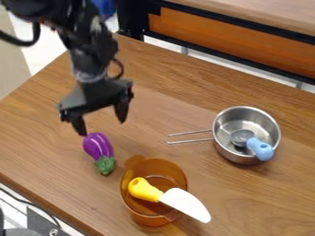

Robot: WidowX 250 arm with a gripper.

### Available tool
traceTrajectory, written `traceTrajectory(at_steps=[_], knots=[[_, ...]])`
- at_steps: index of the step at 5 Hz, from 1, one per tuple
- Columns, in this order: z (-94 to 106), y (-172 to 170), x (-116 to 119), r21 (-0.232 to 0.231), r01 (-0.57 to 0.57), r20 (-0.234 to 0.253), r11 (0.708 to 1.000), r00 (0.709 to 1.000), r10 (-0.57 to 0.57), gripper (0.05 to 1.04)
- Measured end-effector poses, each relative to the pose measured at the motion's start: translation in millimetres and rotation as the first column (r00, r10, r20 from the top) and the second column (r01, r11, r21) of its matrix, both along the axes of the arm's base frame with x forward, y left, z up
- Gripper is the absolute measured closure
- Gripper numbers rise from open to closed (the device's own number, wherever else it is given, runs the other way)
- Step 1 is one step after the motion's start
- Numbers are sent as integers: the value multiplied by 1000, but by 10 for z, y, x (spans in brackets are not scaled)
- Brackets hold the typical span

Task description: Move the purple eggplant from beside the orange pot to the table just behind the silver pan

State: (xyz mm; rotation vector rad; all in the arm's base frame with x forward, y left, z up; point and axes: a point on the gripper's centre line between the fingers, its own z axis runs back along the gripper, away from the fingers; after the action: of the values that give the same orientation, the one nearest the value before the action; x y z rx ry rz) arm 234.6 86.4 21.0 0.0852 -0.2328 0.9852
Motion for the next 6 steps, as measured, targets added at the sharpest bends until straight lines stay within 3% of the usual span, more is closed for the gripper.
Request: traceTrajectory(at_steps=[1,2,4,5,6], knots=[[-105,101,-46,14,-36,12,999,999,36,83],[-165,119,-125,-3,-42,13,999,999,42,84],[-348,127,-68,-41,-135,25,990,990,136,84],[-388,142,-81,-70,-162,-7,984,987,162,84],[-469,194,-80,-48,-215,-29,975,977,214,83]])
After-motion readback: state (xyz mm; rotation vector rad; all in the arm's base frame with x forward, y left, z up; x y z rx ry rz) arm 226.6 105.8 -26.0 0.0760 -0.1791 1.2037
